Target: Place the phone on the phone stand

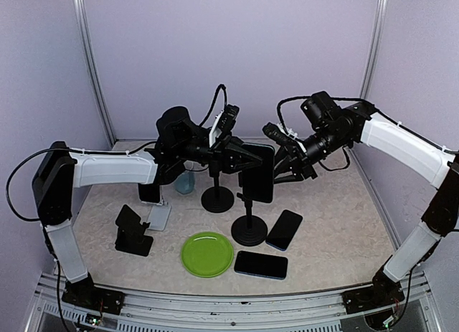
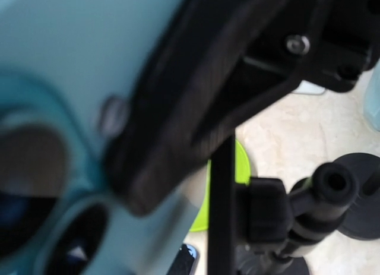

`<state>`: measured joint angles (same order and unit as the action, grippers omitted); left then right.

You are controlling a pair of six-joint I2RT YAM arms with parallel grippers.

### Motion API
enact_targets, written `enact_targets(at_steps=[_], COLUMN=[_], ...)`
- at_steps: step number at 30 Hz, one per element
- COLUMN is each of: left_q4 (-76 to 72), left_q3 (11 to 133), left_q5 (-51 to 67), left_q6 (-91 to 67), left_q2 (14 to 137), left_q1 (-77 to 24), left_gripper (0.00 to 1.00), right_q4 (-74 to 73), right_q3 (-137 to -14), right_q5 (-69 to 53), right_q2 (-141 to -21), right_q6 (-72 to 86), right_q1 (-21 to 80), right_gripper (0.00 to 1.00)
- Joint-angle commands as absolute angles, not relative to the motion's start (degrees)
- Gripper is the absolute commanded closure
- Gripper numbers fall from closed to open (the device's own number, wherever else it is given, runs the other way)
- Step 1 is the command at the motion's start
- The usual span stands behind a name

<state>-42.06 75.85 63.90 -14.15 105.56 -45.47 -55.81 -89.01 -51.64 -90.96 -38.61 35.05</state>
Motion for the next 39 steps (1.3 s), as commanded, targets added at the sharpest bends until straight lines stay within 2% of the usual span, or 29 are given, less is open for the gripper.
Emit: enact_targets(at_steps=[1,8,18,29,39], left_q4=[-47.29,-46.88,-36.76,-14.71,-18.33], left_q3=[75.4,73.03,70.39,74.47,74.35], left_q5=[56.79,54.63,51.11,44.27,35.41], left_q6=[-13.79,-13.87,-11.9,-2.47,0.78], left_q2=[106.46,104.65,99.78,98.82,98.16], left_q1=[-41.78,-40.89,-40.98,-45.69,-47.81], left_gripper=[1.0,1.0,1.0,1.0,1.0], right_q4=[-61.53,-60.65,-56.28,-53.38,-55.12], right_q3=[-89.21,-87.97,-82.0,-77.62,-76.81], right_q5=[-55.54,-54.22,-48.08,-47.62,-54.99], right_q2=[-91.45,-89.72,-84.02,-79.7,-79.22], right_q6=[-39.11,-38.56,-35.94,-34.79,-36.85], right_q1=[36.21,36.21,34.31,31.92,31.69], right_gripper=[1.0,1.0,1.0,1.0,1.0])
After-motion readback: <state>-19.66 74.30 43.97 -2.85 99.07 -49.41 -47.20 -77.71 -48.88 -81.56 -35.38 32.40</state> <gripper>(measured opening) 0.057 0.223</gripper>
